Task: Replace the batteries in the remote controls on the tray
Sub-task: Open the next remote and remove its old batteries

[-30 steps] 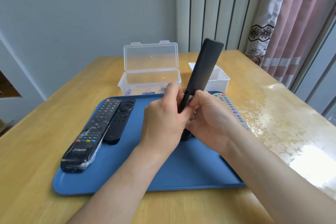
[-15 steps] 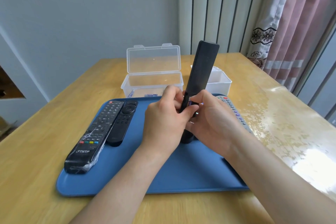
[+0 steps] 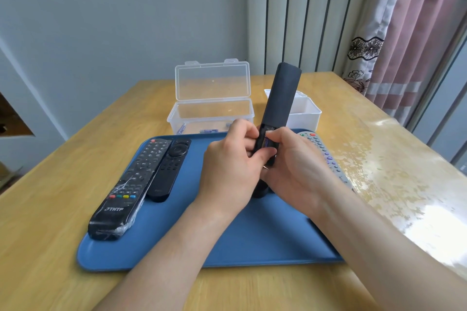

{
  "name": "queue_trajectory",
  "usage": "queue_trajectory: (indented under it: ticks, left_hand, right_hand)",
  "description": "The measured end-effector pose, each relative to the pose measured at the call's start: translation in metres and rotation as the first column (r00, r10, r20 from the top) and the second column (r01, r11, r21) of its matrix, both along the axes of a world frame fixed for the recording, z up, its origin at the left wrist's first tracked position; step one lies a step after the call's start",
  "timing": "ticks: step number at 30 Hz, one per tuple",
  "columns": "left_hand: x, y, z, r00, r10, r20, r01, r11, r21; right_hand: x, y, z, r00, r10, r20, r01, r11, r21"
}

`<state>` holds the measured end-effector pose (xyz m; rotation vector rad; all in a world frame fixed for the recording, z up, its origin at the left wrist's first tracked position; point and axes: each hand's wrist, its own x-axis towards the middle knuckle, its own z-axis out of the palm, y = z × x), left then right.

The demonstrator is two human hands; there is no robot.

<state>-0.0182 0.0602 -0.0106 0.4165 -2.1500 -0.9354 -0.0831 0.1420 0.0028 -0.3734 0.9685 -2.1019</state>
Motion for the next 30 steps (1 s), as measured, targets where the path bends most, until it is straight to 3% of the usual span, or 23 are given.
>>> queue_trajectory:
  ticks: [17, 30]
  left_hand:
    - [-0.001, 0.005, 0.001, 1.0, -0.015, -0.007, 0.015, 0.99, 0.14]
    - [-0.002, 0.006, 0.0, 0.999, -0.034, -0.009, 0.035, 0.982, 0.183]
  right_hand:
    - [-0.013, -0.004, -0.007, 0.999, 0.021, -0.03, -0.021, 1.0, -0.011]
    - [-0.017, -0.004, -0.008, 0.998, -0.014, -0.06, 0.018, 0.997, 0.079]
